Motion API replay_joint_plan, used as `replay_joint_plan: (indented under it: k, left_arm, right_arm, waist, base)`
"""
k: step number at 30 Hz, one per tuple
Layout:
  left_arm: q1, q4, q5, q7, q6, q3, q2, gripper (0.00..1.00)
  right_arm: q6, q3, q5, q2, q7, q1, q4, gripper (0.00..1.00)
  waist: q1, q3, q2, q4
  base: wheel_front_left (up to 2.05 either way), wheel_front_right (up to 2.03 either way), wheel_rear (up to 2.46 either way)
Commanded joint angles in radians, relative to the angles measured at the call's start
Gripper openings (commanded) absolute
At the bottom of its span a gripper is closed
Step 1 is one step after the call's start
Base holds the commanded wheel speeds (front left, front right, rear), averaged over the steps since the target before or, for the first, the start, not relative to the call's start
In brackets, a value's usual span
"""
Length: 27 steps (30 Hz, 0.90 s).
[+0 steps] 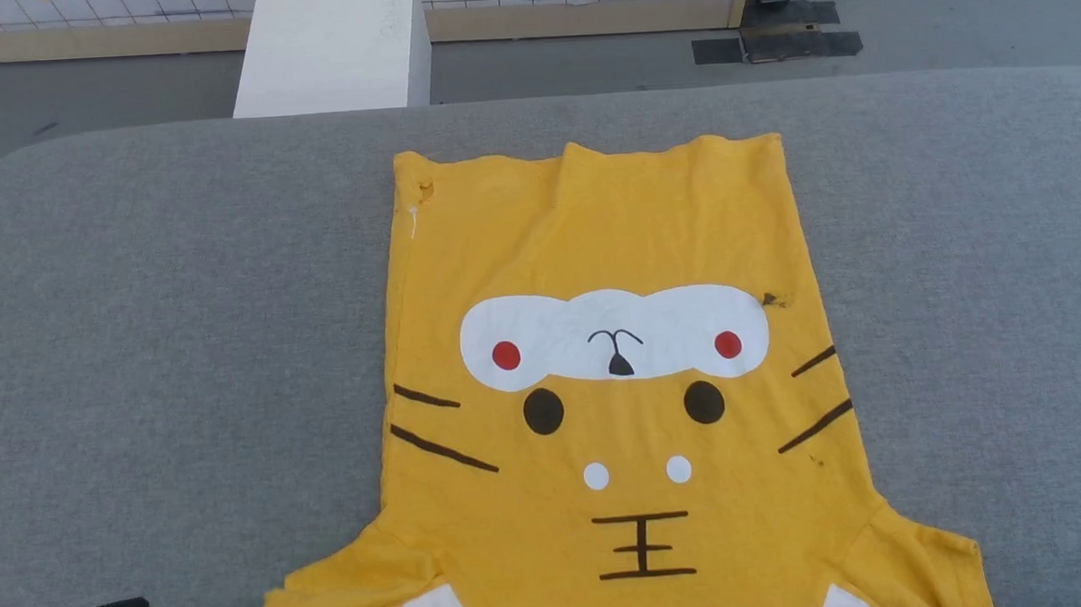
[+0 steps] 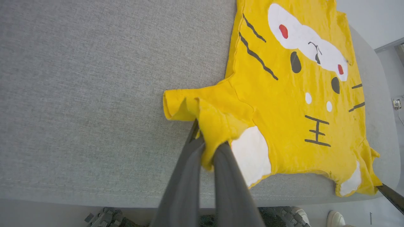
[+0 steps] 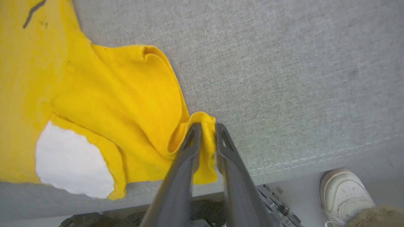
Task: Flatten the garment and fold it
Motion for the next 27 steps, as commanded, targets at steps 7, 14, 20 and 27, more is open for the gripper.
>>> replay_joint_plan:
  k: [7, 14, 20, 27]
  left_arm:
    - [-0.03, -0.013, 0.027, -0.006, -0.012, -0.025, -0.01, 0.0]
    - [-0.051, -0.056, 0.039, -0.015, -0.016, -0.033, -0.015, 0.0]
    - [-0.101, -0.089, 0.062, -0.016, -0.025, -0.044, -0.011, 0.0]
    - [-0.186, -0.112, 0.09, -0.013, -0.044, -0.071, -0.019, 0.0]
  right_arm:
    - [-0.002, -0.114, -0.008, -0.043, 0.061, -0.049, -0.234, 1.0]
    - [-0.002, -0.128, -0.057, -0.146, 0.205, -0.309, -0.373, 1.0]
    - [-0.002, -0.03, -0.109, -0.239, 0.296, -0.633, -0.262, 1.0]
    - [-0.002, 0.042, -0.2, -0.255, 0.331, -0.955, -0.021, 1.0]
  waist:
    - [0.0001, 0.002, 0.0, 0.028]
    - [0.0001, 0.061, 0.0, 0.073]
    - [0.0001, 0.166, 0.0, 0.129]
    - [0.0001, 0.284, 0.0, 0.206]
  base:
    - [0.0, 0.0, 0.0]
    - [0.0, 0.0, 0.0]
    - [0.0, 0.0, 0.0]
    - [0.0, 0.0, 0.0]
